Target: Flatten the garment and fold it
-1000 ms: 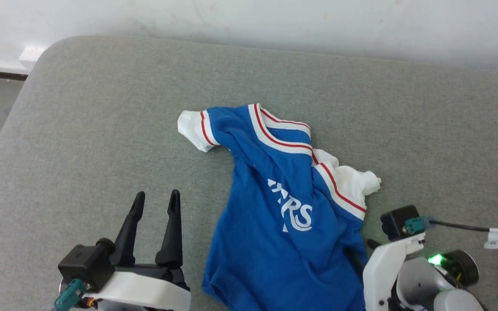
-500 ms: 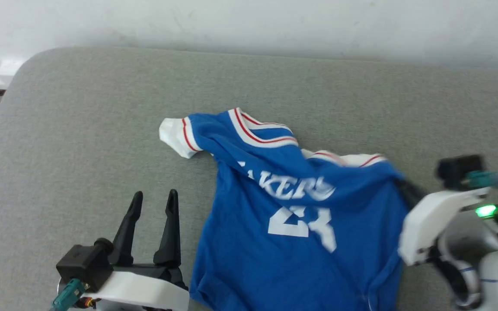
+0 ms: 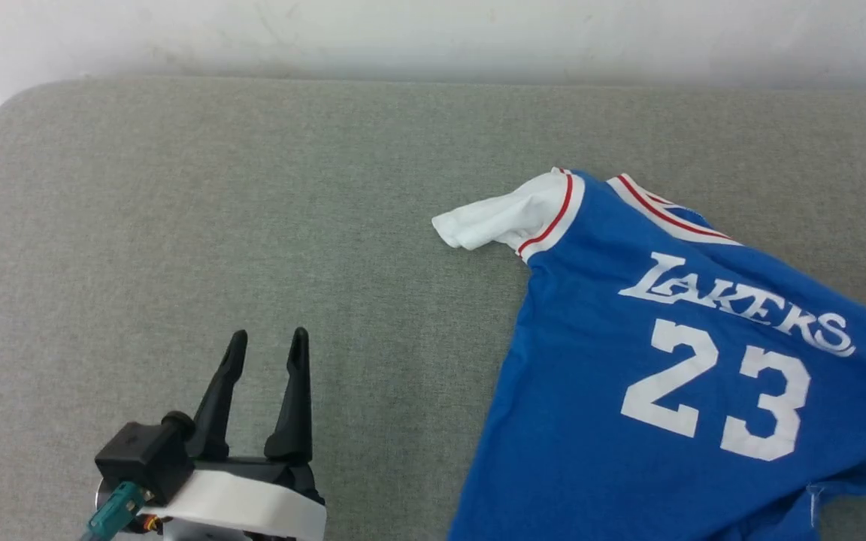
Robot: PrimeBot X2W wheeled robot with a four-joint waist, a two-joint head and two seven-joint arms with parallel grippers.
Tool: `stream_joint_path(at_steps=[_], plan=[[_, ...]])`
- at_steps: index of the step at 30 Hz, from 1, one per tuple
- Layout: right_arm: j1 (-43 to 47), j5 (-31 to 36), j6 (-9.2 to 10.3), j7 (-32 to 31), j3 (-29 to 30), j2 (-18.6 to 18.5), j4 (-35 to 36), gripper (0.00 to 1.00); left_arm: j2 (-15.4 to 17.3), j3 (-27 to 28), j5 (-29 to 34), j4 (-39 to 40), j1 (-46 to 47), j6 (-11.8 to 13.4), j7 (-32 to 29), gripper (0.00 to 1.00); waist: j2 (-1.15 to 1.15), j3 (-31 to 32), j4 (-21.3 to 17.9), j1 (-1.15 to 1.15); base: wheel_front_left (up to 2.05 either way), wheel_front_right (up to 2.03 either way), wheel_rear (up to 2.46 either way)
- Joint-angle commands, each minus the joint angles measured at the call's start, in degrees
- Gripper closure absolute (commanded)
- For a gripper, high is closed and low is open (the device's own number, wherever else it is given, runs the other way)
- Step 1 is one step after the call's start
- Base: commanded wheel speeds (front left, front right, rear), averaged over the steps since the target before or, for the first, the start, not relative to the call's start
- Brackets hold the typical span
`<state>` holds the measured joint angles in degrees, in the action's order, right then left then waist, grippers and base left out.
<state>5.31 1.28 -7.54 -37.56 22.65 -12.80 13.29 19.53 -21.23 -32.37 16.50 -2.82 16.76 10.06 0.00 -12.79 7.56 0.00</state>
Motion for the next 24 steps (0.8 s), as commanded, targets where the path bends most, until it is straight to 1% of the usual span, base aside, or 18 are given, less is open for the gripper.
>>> stream_joint_path(at_steps=[1, 4, 6, 9, 12, 15, 17, 21, 23, 24], plan=[[0.3, 0.2, 0.05, 0.9, -0.3, 0.9, -0.5, 0.00, 0.3, 0.0, -0.1, 0.2, 1.1, 0.1, -0.1, 0.00, 0.00, 0.0, -0.1, 0.00, 0.00, 0.00, 0.00], [-0.2, -0.3, 0.05, 3.3, -1.9, 3.5, -3.0, 0.00, 0.5, 0.0, -0.2, 0.2, 1.2, 0.2, -0.5, 0.00, 0.00, 0.4, -0.3, 0.00, 0.00, 0.00, 0.00], [-1.7, -1.0, 0.05, 4.3, -3.2, 4.6, -2.9, 0.00, 0.7, 0.2, -0.2, 0.4, 1.3, 0.3, -0.6, 0.00, 0.00, 0.6, -0.4, 0.00, 0.00, 0.00, 0.00], [-4.6, -1.9, 0.05, 4.9, -6.6, 4.6, 0.6, 0.00, 0.9, 0.2, -0.1, 0.7, 1.5, 0.5, -0.9, 0.00, 0.00, 0.8, -0.4, 0.00, 0.00, 0.00, 0.00], [-7.8, -3.2, 0.05, 4.8, -11.5, 3.7, 5.1, 0.00, 0.9, 0.1, -0.1, 0.9, 1.7, 0.5, -0.9, 0.00, 0.00, 0.9, -0.2, 0.00, 0.00, 0.00, 0.00], [-9.7, -4.9, 0.05, 2.6, -17.9, 3.7, 7.9, 0.00, 0.5, -0.2, -0.2, 0.8, 1.8, 0.4, -0.7, 0.00, 0.00, 1.1, 0.6, 0.00, 0.00, 0.00, 0.00], [-10.6, -6.4, 0.05, 0.4, -22.2, 3.9, 7.8, 0.00, 0.4, -0.4, -0.4, 0.6, 1.7, 0.3, -0.6, 0.00, 0.00, 1.0, 1.1, 0.00, 0.00, 0.00, 0.00], [-12.2, -8.5, 0.05, -4.4, -29.2, 3.3, 3.7, 0.00, 0.0, -0.9, -0.5, 0.2, 2.0, 0.1, -0.4, 0.00, 0.00, 0.5, 2.9, 0.00, 0.00, 0.00, 0.00], [-13.1, -8.4, 0.05, -6.6, -32.4, 1.9, 0.8, 0.00, -0.2, -1.1, -0.6, -0.1, 2.3, -0.2, -0.3, 0.00, 0.00, 0.2, 4.0, 0.00, 0.00, 0.00, 0.00], [-13.5, -8.8, 0.05, -7.3, -33.3, 1.8, -0.9, 0.00, -0.3, -1.1, -0.7, -0.2, 2.4, -0.2, -0.2, 0.00, 0.00, 0.0, 4.5, 0.00, 0.00, 0.00, 0.00]])
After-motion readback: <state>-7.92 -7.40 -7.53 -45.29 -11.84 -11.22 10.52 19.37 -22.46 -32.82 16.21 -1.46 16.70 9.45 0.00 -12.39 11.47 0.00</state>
